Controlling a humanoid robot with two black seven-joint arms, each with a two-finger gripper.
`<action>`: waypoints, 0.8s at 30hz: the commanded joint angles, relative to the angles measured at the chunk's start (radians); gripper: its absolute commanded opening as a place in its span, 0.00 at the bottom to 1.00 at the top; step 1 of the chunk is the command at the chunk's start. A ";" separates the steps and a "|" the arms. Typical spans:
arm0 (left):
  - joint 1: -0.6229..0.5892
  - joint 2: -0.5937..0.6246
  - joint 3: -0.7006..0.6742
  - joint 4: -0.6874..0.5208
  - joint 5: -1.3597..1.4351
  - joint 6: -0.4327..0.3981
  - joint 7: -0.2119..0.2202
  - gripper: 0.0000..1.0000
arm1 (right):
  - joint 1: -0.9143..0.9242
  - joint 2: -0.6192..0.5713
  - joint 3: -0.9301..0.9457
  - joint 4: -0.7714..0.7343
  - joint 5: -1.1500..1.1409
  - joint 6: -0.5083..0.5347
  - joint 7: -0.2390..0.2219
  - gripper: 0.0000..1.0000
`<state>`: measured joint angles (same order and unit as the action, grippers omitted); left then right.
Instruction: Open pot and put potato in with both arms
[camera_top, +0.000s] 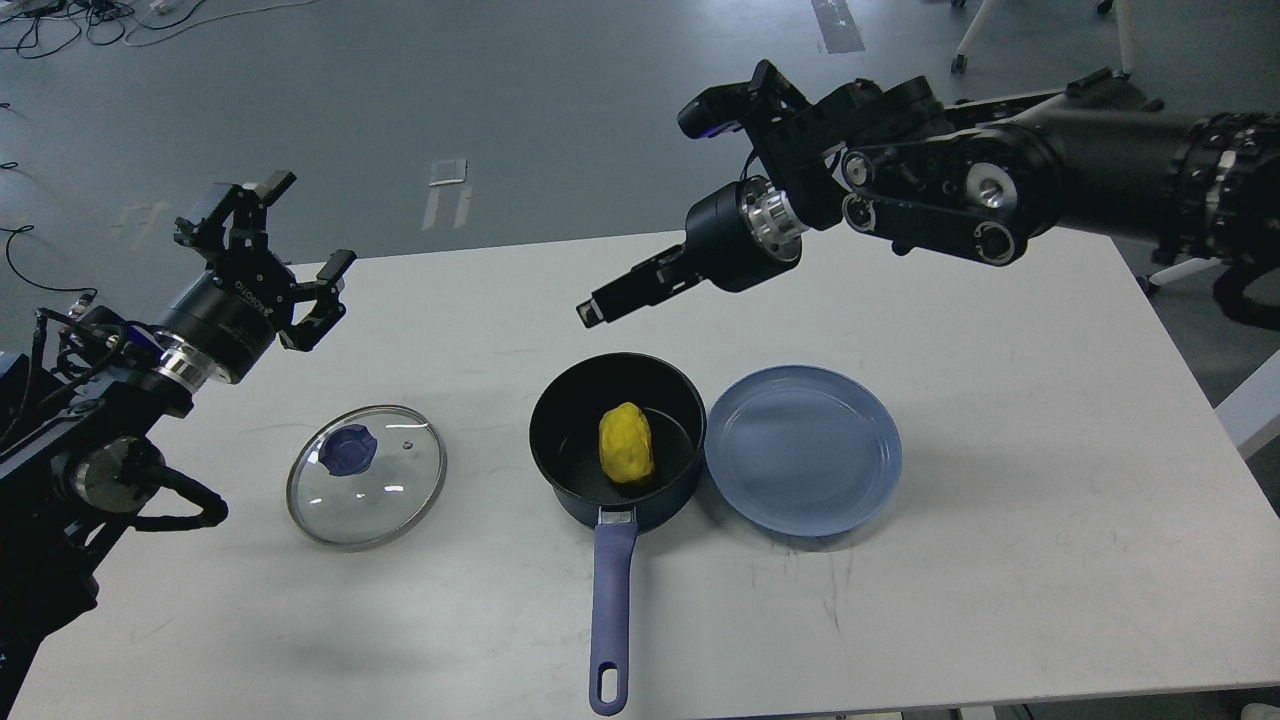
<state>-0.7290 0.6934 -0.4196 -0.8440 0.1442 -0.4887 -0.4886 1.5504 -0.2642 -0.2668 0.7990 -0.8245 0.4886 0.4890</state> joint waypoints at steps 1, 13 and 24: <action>0.002 -0.002 -0.001 0.000 0.000 0.000 0.000 0.98 | -0.094 -0.118 0.090 -0.001 0.184 0.000 0.000 0.99; 0.037 -0.040 -0.001 0.002 0.000 0.000 0.000 0.98 | -0.627 -0.133 0.626 -0.147 0.464 0.000 0.000 0.99; 0.054 -0.091 0.001 0.016 0.002 0.000 0.000 0.98 | -0.808 -0.018 0.825 -0.242 0.466 0.000 0.000 0.99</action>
<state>-0.6799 0.6095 -0.4198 -0.8292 0.1445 -0.4886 -0.4886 0.7698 -0.3048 0.5247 0.5714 -0.3590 0.4885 0.4885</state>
